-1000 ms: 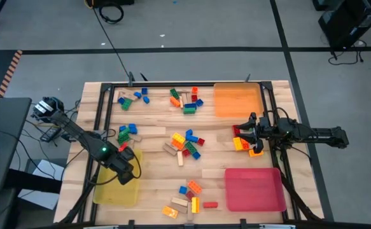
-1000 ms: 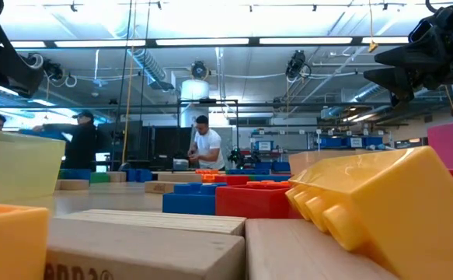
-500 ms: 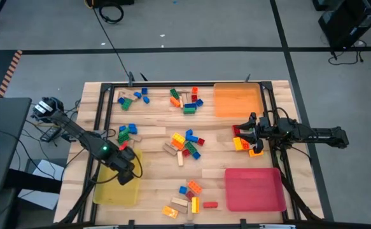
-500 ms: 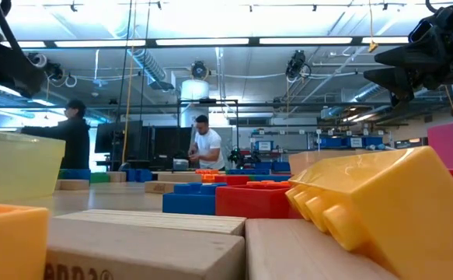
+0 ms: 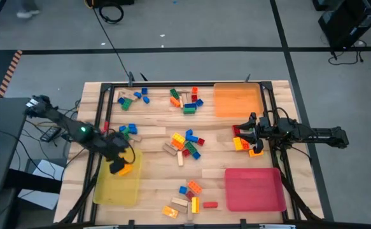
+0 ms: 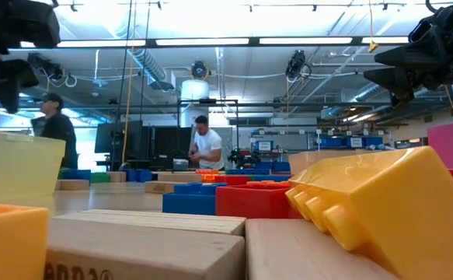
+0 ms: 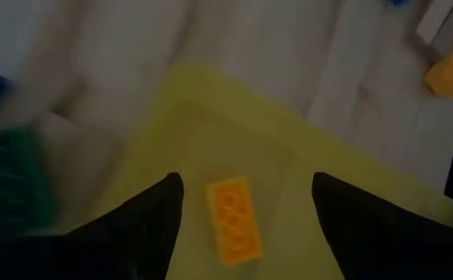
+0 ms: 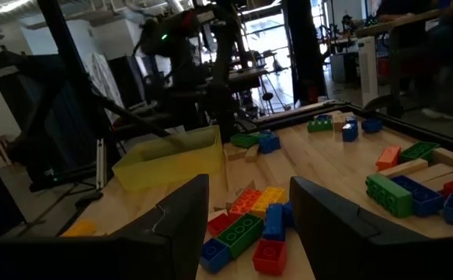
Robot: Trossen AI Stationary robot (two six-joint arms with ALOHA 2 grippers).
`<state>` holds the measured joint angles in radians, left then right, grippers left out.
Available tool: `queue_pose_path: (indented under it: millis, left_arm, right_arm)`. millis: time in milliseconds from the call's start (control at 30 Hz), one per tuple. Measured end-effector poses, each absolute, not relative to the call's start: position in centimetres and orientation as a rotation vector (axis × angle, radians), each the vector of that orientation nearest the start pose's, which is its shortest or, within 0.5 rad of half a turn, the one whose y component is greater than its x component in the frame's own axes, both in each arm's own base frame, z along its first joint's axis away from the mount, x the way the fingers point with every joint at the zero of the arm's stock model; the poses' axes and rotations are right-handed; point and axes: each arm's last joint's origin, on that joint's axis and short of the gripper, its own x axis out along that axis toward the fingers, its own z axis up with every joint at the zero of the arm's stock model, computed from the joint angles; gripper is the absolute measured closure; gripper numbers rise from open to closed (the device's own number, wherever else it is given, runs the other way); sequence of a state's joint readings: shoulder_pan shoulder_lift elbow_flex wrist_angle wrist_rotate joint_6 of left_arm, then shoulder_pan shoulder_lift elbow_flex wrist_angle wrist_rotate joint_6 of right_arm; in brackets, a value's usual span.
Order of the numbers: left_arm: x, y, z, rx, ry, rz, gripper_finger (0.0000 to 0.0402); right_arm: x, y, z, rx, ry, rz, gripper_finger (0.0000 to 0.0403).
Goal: Sort blocks by size
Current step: Put the brown block into the orange bin
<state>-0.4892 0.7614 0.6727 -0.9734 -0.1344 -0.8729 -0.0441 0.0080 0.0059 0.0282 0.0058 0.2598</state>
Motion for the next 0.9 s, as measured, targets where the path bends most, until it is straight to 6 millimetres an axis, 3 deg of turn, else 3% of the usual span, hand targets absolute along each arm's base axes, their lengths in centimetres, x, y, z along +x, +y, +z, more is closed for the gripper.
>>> queue_pose_path:
  millis: [167,367,900]
  left_arm:
    - [9.3,-3.1,24.9,-0.411,0.963,0.193,0.011]
    - [8.4,-1.5,25.4,-0.364,0.882,0.258,0.011]
    - [9.3,0.0,26.2,-0.357,0.725,0.409,0.011]
  right_arm:
    - [9.8,-0.4,16.8,0.259,-0.032,-0.046,0.0208]
    - [9.8,-0.5,16.8,0.259,-0.033,-0.047,0.0208]
    - [9.8,-0.5,16.8,0.157,-0.031,-0.048,0.0208]
